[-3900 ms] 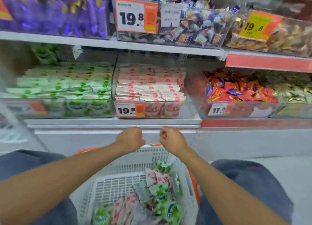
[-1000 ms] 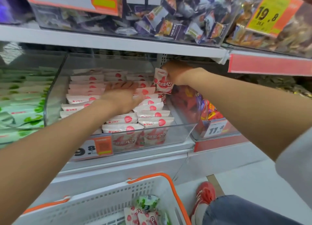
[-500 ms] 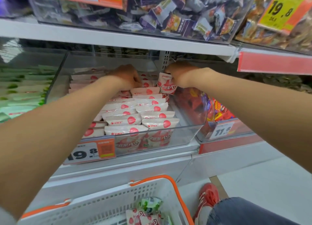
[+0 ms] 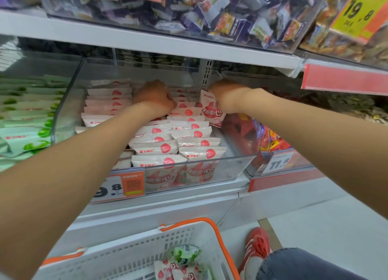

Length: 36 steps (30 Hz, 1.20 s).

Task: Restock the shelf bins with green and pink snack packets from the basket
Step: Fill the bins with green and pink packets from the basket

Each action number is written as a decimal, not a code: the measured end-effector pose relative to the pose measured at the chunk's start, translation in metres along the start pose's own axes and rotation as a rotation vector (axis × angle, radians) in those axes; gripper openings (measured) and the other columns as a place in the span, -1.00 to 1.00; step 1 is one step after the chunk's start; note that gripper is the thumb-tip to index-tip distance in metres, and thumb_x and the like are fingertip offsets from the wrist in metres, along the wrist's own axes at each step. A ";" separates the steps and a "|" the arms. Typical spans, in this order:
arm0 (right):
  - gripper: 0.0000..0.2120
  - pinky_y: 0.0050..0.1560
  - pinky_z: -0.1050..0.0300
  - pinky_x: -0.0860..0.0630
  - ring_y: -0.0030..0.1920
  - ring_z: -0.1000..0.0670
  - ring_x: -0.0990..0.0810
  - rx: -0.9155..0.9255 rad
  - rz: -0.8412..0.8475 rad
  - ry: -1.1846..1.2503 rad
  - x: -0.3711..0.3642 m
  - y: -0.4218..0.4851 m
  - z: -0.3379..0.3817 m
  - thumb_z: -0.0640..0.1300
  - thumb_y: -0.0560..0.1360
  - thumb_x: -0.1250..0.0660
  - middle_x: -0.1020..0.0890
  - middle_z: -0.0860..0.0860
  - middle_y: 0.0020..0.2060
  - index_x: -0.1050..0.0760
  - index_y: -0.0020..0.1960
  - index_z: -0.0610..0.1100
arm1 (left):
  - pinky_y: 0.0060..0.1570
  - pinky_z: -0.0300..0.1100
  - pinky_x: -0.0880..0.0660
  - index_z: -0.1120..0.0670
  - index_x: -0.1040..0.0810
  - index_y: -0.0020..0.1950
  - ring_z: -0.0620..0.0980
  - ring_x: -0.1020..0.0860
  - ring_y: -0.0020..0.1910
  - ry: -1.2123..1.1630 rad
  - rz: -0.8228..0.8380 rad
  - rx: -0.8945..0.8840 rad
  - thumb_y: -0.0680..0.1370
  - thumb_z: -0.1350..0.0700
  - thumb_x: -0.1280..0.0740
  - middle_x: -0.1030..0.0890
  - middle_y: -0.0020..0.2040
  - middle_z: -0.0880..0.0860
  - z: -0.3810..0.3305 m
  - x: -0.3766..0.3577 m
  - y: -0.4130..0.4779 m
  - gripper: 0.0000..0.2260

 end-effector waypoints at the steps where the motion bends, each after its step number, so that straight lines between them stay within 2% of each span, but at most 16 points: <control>1: -0.70 -0.17 0.12 -0.41 -0.11 -0.09 -0.51 -0.003 -0.010 0.006 -0.003 0.004 0.001 -0.29 0.57 -0.25 -0.54 -0.12 -0.03 -0.44 0.30 -0.25 | -0.04 -0.13 -0.57 0.07 -0.68 -0.05 0.00 -0.61 -0.14 -0.009 0.006 -0.001 0.51 0.00 -0.41 -0.68 -0.09 0.02 0.000 0.000 0.000 -0.84; 4: -0.62 -0.10 0.11 -0.45 0.00 -0.12 -0.56 0.014 -0.047 0.025 -0.009 0.013 0.004 -0.34 0.56 -0.22 -0.57 -0.17 0.13 -0.41 0.37 -0.21 | -0.05 -0.16 -0.55 0.07 -0.69 -0.05 -0.01 -0.60 -0.15 -0.014 0.003 -0.007 0.50 0.00 -0.42 -0.69 -0.08 0.02 -0.001 0.001 -0.002 -0.84; 9: -0.64 -0.13 0.14 -0.43 -0.03 -0.09 -0.54 0.033 -0.011 0.014 -0.029 0.025 0.005 -0.32 0.56 -0.24 -0.57 -0.16 0.10 -0.43 0.34 -0.20 | -0.07 -0.20 -0.45 0.05 -0.70 0.01 -0.04 -0.54 -0.18 -0.038 0.006 -0.022 0.51 -0.02 -0.43 -0.69 -0.01 0.02 -0.001 0.001 -0.002 -0.82; 12: -0.68 -0.02 0.10 -0.52 0.02 -0.11 -0.58 0.030 -0.057 -0.004 -0.027 0.027 0.002 -0.23 0.55 -0.32 -0.59 -0.14 0.09 -0.48 0.30 -0.19 | -0.10 -0.21 -0.42 0.03 -0.70 0.01 -0.12 -0.50 -0.26 -0.051 0.007 -0.023 0.50 -0.03 -0.44 -0.69 0.00 0.01 -0.001 0.000 0.000 -0.83; 14: -0.73 0.02 0.09 -0.52 0.01 -0.11 -0.57 0.045 -0.065 -0.028 -0.028 0.026 0.003 -0.21 0.56 -0.31 -0.59 -0.12 0.06 -0.50 0.25 -0.20 | -0.09 -0.21 -0.43 0.01 -0.70 0.01 -0.09 -0.52 -0.22 -0.046 0.014 -0.023 0.50 -0.04 -0.44 -0.69 0.00 0.00 -0.001 -0.001 -0.001 -0.83; 17: -0.80 -0.03 0.13 -0.40 0.02 -0.13 -0.52 0.052 -0.052 -0.044 -0.037 0.023 0.007 -0.31 0.56 -0.23 -0.57 -0.11 0.02 -0.52 0.15 -0.17 | -0.09 -0.21 -0.44 0.00 -0.69 0.00 -0.07 -0.53 -0.18 -0.033 0.010 -0.031 0.50 -0.04 -0.44 -0.69 0.00 -0.02 -0.002 -0.001 -0.001 -0.84; 20: -0.76 -0.04 0.14 -0.38 0.05 -0.12 -0.55 0.040 -0.068 -0.026 -0.033 0.024 0.006 -0.29 0.55 -0.26 -0.58 -0.13 0.08 -0.50 0.20 -0.17 | -0.11 -0.20 -0.44 -0.01 -0.69 -0.01 -0.11 -0.52 -0.22 -0.025 0.012 -0.040 0.51 -0.03 -0.42 -0.69 -0.02 -0.03 -0.002 -0.001 -0.001 -0.85; 24: -0.74 -0.12 0.13 -0.42 -0.10 -0.08 -0.50 -0.045 -0.060 0.025 -0.026 0.027 -0.001 -0.36 0.55 -0.23 -0.56 -0.14 0.01 -0.48 0.23 -0.25 | -0.12 -0.21 -0.44 -0.04 -0.67 -0.01 -0.07 -0.54 -0.17 0.000 -0.003 -0.058 0.54 -0.03 -0.35 -0.67 -0.03 -0.06 -0.004 0.002 -0.006 -0.86; 28: -0.74 -0.07 0.11 -0.46 0.01 -0.12 -0.57 -0.063 -0.042 0.050 -0.027 0.027 0.002 -0.35 0.54 -0.26 -0.57 -0.16 0.07 -0.47 0.23 -0.26 | -0.02 -0.13 -0.55 -0.08 -0.62 0.02 -0.01 -0.57 -0.07 0.040 -0.035 -0.060 0.57 -0.03 -0.28 -0.65 0.01 -0.06 -0.010 0.006 -0.014 -0.86; 30: -0.69 0.02 0.08 -0.52 0.08 -0.13 -0.58 -0.099 -0.046 0.110 -0.024 0.023 0.002 -0.33 0.53 -0.29 -0.58 -0.15 0.12 -0.47 0.27 -0.25 | 0.03 -0.06 -0.58 -0.06 -0.62 0.03 0.05 -0.59 -0.03 0.063 -0.043 -0.057 0.57 -0.02 -0.27 -0.65 0.04 -0.01 -0.013 0.010 -0.024 -0.84; 33: -0.67 0.03 0.03 -0.57 0.09 -0.19 -0.59 -0.132 -0.209 0.225 -0.013 -0.003 0.003 -0.32 0.48 -0.29 -0.60 -0.17 0.11 -0.51 0.24 -0.20 | -0.07 -0.09 -0.56 0.02 -0.62 -0.03 0.07 -0.58 -0.11 -0.007 -0.063 -0.063 0.55 0.03 -0.27 -0.64 -0.05 0.03 -0.021 0.022 -0.051 -0.85; 36: -0.80 -0.05 0.03 -0.52 0.01 -0.19 -0.58 -0.128 -0.418 0.471 -0.002 -0.058 0.020 -0.25 0.45 -0.25 -0.64 -0.14 -0.03 -0.57 0.03 -0.16 | -0.13 -0.13 -0.53 0.02 -0.59 -0.17 -0.01 -0.59 -0.18 -0.053 -0.045 -0.052 0.53 0.07 -0.28 -0.64 -0.17 -0.05 -0.035 0.039 -0.100 -0.87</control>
Point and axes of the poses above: each hand's wrist, its own y-axis towards the middle knuckle, its own x-axis out of the back of the hand, z = x × y, the point moved 5 cm from there along y, towards the middle knuckle
